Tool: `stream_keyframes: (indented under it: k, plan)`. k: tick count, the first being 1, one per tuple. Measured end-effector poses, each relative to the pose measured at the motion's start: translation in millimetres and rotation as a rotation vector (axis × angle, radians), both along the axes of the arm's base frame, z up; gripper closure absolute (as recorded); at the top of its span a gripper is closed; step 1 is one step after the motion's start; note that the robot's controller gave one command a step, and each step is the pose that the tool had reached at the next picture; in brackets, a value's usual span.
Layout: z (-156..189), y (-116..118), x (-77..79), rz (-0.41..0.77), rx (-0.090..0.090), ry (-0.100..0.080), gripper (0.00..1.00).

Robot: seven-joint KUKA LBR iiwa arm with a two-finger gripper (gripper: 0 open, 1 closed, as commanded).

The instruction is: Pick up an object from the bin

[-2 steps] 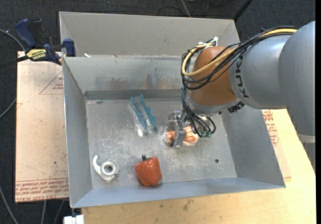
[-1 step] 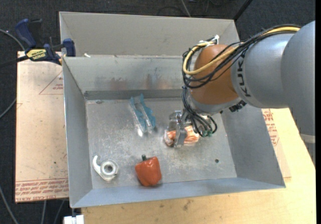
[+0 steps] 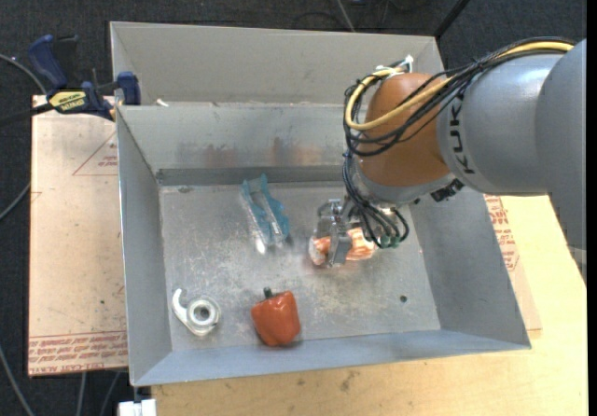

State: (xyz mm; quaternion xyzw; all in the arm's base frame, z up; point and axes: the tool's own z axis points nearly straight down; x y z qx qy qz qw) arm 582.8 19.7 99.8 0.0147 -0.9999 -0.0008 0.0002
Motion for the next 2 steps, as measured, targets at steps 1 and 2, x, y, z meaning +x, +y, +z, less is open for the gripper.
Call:
stream_keyframes:
  k: [1,2]
  plan:
    - [12.0,0.0,0.5,0.0,0.0,-0.002,1.0]
    - [22.0,0.0,0.8,-0.001,0.0,-0.004,1.0]
